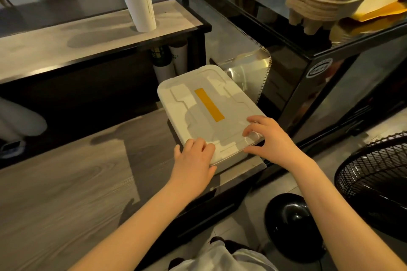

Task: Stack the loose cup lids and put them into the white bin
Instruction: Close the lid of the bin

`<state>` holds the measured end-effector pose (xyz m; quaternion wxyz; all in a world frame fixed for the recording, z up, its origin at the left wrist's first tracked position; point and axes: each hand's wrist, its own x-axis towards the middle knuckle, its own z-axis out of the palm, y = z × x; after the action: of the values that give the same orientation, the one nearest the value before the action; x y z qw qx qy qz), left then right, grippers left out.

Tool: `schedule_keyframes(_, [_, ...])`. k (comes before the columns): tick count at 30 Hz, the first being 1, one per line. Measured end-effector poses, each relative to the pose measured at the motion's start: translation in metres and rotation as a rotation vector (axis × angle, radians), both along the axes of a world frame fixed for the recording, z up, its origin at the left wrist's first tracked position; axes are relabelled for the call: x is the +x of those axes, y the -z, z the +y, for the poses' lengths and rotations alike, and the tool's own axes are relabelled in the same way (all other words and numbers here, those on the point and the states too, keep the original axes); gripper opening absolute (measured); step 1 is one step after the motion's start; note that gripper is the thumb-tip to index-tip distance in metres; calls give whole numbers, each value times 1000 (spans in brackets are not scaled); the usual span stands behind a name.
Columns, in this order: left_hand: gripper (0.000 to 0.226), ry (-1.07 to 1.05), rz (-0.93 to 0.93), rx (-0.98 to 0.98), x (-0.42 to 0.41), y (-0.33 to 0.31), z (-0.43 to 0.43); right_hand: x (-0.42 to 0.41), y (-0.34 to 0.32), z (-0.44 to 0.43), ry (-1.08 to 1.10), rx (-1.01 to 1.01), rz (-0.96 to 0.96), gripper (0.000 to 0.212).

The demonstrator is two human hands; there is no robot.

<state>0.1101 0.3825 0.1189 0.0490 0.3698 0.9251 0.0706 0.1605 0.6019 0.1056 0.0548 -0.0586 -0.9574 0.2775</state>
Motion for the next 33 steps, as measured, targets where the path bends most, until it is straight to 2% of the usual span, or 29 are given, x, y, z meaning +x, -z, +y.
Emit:
schedule_keyframes(5, [31, -3, -31, 75, -9, 4, -1, 1, 0, -1, 19, -15, 28, 36])
schedule_keyframes(13, [37, 22, -45, 37, -39, 8, 6, -22, 5, -3, 13, 100, 20, 44])
schedule_keyframes(20, [42, 4, -59, 32, -65, 6, 13, -43, 8, -2, 32, 65, 31, 43])
schedule_keyframes(33, [47, -12, -91, 27, -82, -5, 18, -61, -2, -2, 23, 159, -112, 47])
